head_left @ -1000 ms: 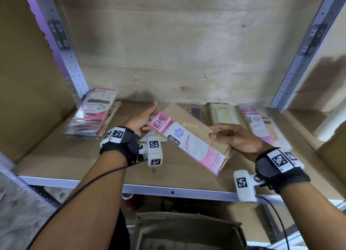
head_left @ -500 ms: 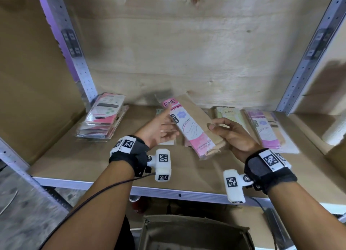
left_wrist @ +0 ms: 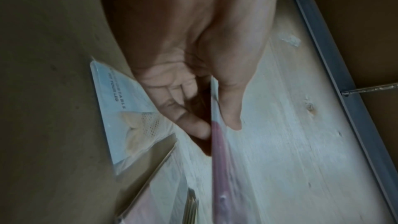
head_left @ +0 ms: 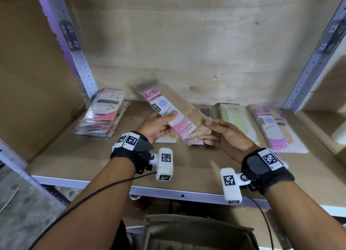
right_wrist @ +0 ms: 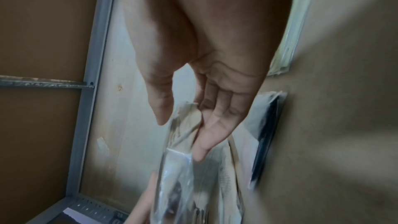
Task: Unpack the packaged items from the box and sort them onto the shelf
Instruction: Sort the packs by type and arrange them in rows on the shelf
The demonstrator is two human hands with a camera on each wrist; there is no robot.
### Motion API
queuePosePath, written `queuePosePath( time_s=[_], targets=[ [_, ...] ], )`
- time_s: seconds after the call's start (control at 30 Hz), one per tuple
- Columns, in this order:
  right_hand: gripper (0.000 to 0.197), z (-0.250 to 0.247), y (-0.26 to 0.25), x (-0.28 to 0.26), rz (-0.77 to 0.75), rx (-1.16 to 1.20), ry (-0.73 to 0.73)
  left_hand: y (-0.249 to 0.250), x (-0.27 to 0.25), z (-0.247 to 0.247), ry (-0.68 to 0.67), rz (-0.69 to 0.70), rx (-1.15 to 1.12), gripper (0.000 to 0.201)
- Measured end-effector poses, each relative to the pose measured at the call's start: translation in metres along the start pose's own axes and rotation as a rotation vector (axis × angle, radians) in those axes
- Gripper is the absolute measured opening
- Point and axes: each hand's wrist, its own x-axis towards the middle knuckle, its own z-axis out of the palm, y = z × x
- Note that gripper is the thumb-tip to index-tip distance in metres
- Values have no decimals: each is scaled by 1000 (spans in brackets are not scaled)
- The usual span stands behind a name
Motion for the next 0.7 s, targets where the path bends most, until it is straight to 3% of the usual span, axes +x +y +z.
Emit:
queuePosePath(
  time_s=[0.07,0.23,0.57,0.7],
  targets=[
    [39,0,2,3,22,53,26,-1,1,0,6,13,-7,21],
    [12,-1,3,5,55,104,72,-3,3,6,34,32,-9,16],
    [25,-6,-2,4,109,116,51,-2,2,12,57,32,-58,20],
    [20,-6,-3,1,118,176,28,0,-1,14,41,40,-52,14]
  ],
)
